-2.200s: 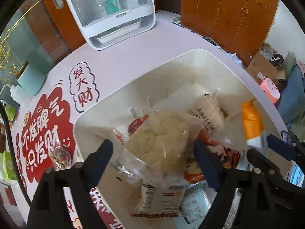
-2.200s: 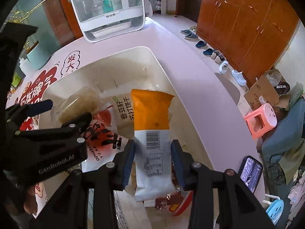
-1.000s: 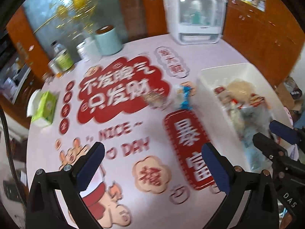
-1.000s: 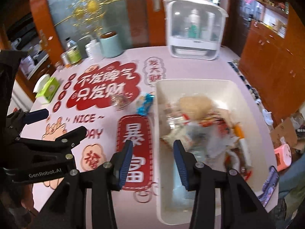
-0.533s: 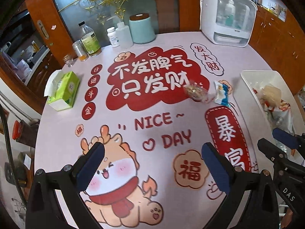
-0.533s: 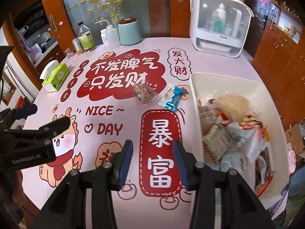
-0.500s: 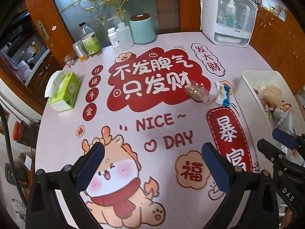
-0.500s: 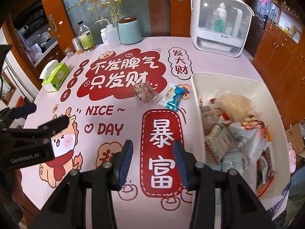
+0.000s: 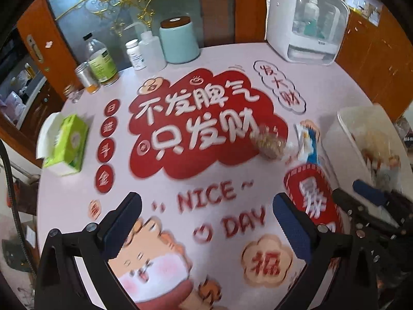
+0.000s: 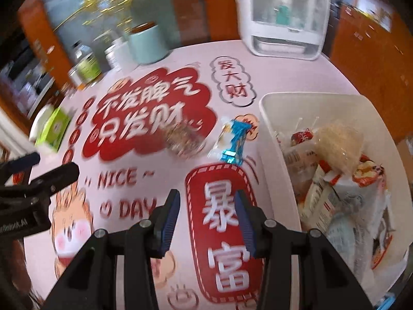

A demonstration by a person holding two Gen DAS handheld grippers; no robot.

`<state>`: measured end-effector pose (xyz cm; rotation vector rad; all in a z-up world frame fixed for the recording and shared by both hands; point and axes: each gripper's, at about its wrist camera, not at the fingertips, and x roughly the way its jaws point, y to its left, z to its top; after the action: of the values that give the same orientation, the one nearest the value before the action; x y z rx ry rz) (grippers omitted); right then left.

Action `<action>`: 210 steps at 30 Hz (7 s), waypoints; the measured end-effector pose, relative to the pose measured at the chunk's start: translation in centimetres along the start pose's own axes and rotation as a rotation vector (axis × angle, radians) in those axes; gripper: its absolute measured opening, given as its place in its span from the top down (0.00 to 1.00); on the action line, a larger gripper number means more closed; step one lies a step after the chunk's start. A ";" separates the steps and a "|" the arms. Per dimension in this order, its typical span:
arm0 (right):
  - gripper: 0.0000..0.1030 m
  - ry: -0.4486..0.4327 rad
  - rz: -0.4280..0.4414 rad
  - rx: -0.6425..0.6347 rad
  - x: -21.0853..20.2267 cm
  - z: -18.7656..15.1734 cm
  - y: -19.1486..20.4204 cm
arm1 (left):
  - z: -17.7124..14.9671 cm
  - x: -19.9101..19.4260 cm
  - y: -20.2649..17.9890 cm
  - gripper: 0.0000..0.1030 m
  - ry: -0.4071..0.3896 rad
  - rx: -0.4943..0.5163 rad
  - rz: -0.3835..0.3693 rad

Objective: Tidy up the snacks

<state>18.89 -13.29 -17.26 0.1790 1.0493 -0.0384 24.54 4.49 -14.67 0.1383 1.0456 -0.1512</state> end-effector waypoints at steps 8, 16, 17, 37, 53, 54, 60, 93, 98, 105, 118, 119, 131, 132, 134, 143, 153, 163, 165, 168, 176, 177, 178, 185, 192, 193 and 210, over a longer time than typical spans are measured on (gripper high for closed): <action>0.57 -0.067 -0.071 0.124 3.3 1.5 -0.7 | 5.5 7.1 -2.4 0.02 0.029 -0.101 -0.094; 0.57 -0.087 -0.105 0.107 5.7 1.4 -0.6 | 6.4 14.8 -5.0 0.06 0.169 -0.145 -0.143; 0.57 -0.093 -0.103 0.102 5.9 1.4 -0.5 | 6.2 15.5 -5.0 0.07 0.190 -0.150 -0.150; 0.57 -0.059 -0.141 0.203 11.1 3.7 -1.0 | 3.7 15.9 1.3 0.59 0.200 -0.182 -0.117; 0.51 0.021 -0.217 0.135 13.2 6.1 0.5 | 2.1 14.4 2.0 0.59 0.220 -0.181 -0.089; 0.51 0.030 -0.218 0.137 13.3 6.4 0.5 | 1.9 14.3 2.0 0.59 0.224 -0.180 -0.085; 0.71 0.056 -0.152 0.154 12.8 6.1 0.1 | 0.3 12.6 2.0 0.59 0.228 -0.180 -0.069; 0.74 -0.415 -0.137 0.127 -15.9 -7.2 -10.8 | -2.3 -9.4 -20.4 0.60 -0.066 0.197 -0.307; 0.74 -0.365 -0.194 0.190 -15.1 -7.8 -14.2 | -2.2 -9.2 -24.7 0.60 -0.064 0.251 -0.331; 0.73 -0.303 -0.226 0.202 -13.9 -8.6 -16.6 | -2.3 -7.9 -27.7 0.59 -0.015 0.274 -0.348; 0.52 -0.245 -0.200 0.171 -12.4 -8.2 -16.5 | -1.6 -8.8 -26.9 0.18 -0.049 0.261 -0.326; 0.51 -0.246 -0.200 0.165 -12.4 -8.1 -16.3 | -1.6 -8.8 -26.6 0.18 -0.047 0.256 -0.320; 0.51 -0.238 -0.156 0.118 -12.9 -7.9 -14.6 | -3.6 -10.4 -21.7 0.18 -0.054 0.156 -0.276; 0.51 -0.236 -0.149 0.113 -13.0 -7.9 -14.3 | -4.0 -10.7 -21.0 0.18 -0.056 0.143 -0.272; 0.51 -0.231 -0.139 0.102 -13.1 -8.0 -13.9 | -4.8 -11.2 -20.0 0.18 -0.061 0.123 -0.262; 0.51 -0.184 -0.051 0.024 -14.3 -8.2 -11.0 | -8.8 -14.3 -14.9 0.17 -0.095 0.029 -0.175; 0.51 -0.167 0.042 -0.063 -17.6 -8.2 -8.6 | -10.6 -17.4 -10.8 0.15 -0.113 -0.121 -0.105; 0.51 -0.196 0.066 -0.119 -20.4 -8.5 -8.0 | -11.5 -19.4 -12.3 0.05 -0.132 -0.163 -0.040; 0.51 -0.197 0.064 -0.118 -20.7 -8.6 -8.2 | -11.6 -19.5 -12.4 0.05 -0.128 -0.171 -0.020; 0.51 -0.193 0.066 -0.109 -20.8 -8.8 -8.6 | -11.9 -20.0 -12.4 0.05 -0.141 -0.186 -0.004; 0.51 -0.173 0.071 -0.089 -20.8 -9.1 -9.3 | -12.1 -20.5 -12.9 0.04 -0.136 -0.188 0.059; 0.51 -0.176 0.069 -0.090 -20.9 -9.1 -9.3 | -12.1 -20.5 -12.9 0.04 -0.134 -0.187 0.059; 0.51 -0.178 0.065 -0.091 -21.0 -9.1 -9.3 | -12.1 -20.5 -12.9 0.04 -0.133 -0.187 0.061; 0.51 -0.178 0.031 -0.110 -21.4 -9.3 -8.8 | -12.5 -20.5 -12.7 0.04 -0.113 -0.193 0.080; 0.50 -0.170 0.016 -0.107 -21.6 -9.6 -8.6 | -13.0 -20.5 -12.6 0.04 -0.096 -0.179 0.074; 0.50 -0.167 0.014 -0.106 -21.6 -9.6 -8.6 | -13.0 -20.5 -12.7 0.04 -0.095 -0.180 0.075; 0.50 -0.133 0.002 -0.102 -21.4 -10.3 -8.5 | -13.7 -20.1 -12.4 0.04 -0.052 -0.173 0.052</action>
<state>-1.57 -21.07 -4.84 0.0835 0.9157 0.0047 0.71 -3.95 -4.53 0.0047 0.9978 -0.0171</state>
